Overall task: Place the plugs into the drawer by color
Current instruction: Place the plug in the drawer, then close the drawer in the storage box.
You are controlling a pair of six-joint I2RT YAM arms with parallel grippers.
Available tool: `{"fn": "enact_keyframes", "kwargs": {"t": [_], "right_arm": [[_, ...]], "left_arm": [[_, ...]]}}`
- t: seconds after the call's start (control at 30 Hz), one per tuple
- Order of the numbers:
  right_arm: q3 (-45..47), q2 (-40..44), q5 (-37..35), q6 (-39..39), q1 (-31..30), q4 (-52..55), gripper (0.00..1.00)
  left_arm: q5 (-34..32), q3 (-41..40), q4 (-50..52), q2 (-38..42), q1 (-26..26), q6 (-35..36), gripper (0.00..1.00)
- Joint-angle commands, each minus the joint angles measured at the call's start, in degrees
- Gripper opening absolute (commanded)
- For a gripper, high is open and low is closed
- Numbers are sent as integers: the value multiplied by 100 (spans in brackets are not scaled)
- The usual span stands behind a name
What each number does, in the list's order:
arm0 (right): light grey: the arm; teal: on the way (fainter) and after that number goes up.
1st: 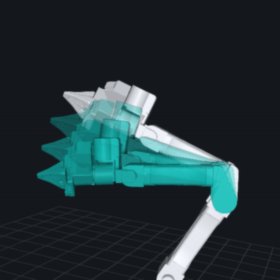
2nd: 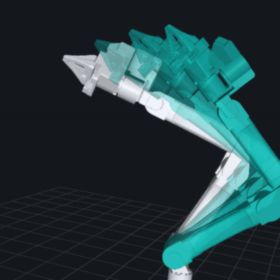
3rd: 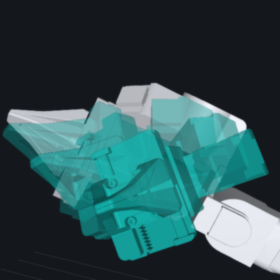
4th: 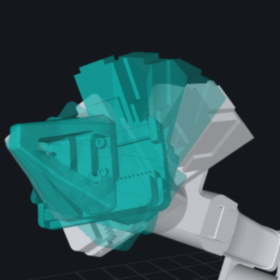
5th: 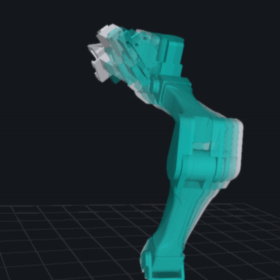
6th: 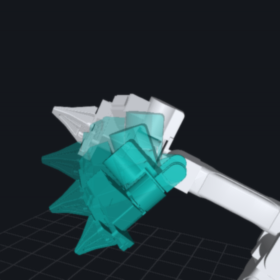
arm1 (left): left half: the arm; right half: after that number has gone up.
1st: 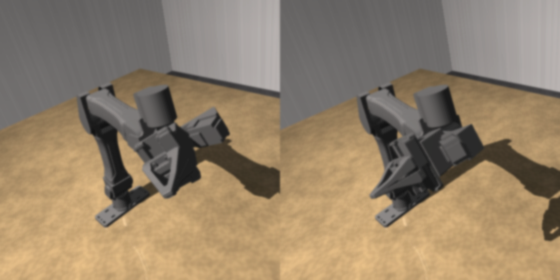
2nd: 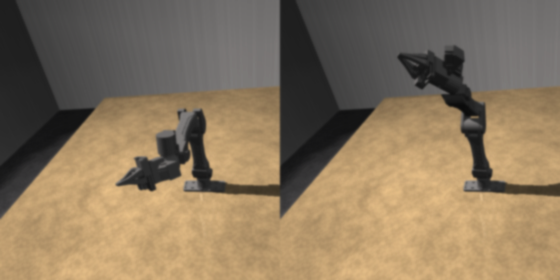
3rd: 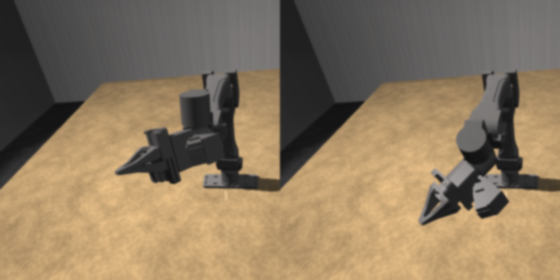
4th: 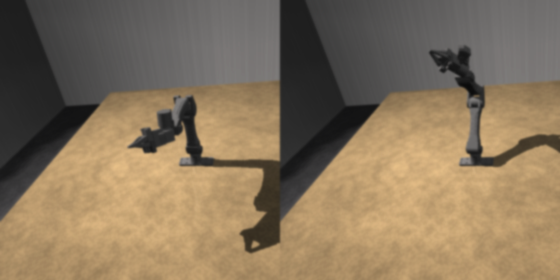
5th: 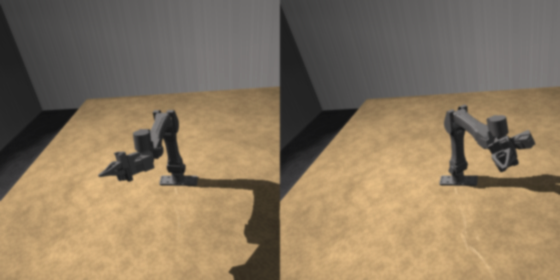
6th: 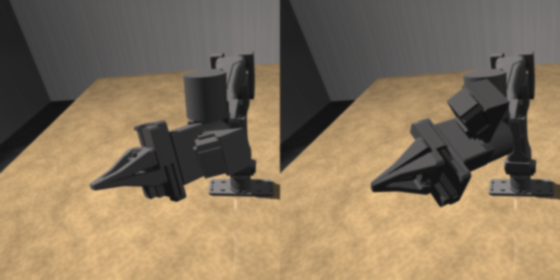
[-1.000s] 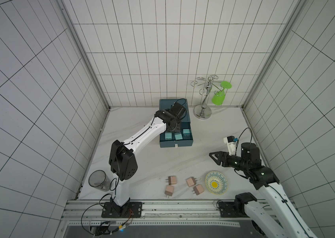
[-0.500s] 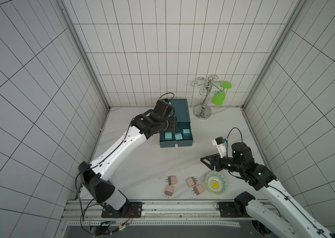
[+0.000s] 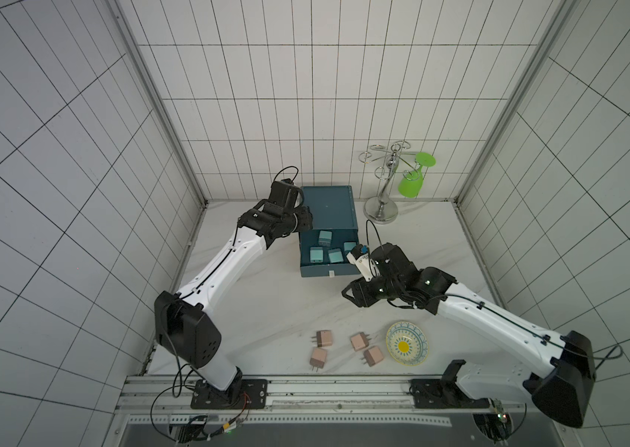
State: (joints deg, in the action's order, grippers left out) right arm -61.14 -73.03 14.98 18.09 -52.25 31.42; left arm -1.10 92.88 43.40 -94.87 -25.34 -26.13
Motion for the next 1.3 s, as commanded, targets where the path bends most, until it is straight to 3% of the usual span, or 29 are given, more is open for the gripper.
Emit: {"fn": "enact_keyframes", "kwargs": {"t": [0.0, 0.1, 0.23, 0.43, 0.83, 1.1, 1.27], "right_arm": [[-475, -269, -240, -287, -57, 235, 51], [-670, -563, -384, -392, -52, 233, 51], [-1003, -947, -515, -470, -1, 267, 50], [-1775, -1630, -689, -613, 279, 417, 47], [-3863, -3496, -551, -782, 575, 812, 42], [-4757, -4131, -1338, -842, 593, 813, 42], [-4653, -4000, -1268, -876, 575, 619, 42]], "left_arm": [[-355, 325, 147, -163, 21, 135, 56], [-432, 236, 84, -358, 53, 191, 55], [-182, 301, 271, -677, 182, 162, 33], [73, 306, 454, -953, 205, 187, 19], [205, 160, 502, -1146, 205, 356, 13], [219, 109, 589, -1029, 241, 386, 9], [267, -79, 444, -570, 245, 316, 12]]}}
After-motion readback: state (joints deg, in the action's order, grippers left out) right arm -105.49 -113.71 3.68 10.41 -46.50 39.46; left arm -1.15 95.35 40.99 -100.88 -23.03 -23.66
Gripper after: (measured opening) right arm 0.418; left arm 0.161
